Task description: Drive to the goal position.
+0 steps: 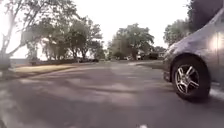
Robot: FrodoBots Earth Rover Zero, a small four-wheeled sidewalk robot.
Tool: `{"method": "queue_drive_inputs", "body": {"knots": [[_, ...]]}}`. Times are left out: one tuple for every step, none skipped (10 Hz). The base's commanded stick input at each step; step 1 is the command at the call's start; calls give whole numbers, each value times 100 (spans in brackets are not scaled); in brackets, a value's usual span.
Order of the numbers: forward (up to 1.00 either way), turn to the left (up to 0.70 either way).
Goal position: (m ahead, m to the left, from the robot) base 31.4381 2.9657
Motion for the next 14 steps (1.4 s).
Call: {"method": "queue_drive_inputs", "body": {"knots": [[100,0],[100,0],[100,0],[100,0],[100,0],[100,0],[100,0],[100,0],[100,0],[100,0],[100,0],[100,0],[100,0],[100,0]]}}
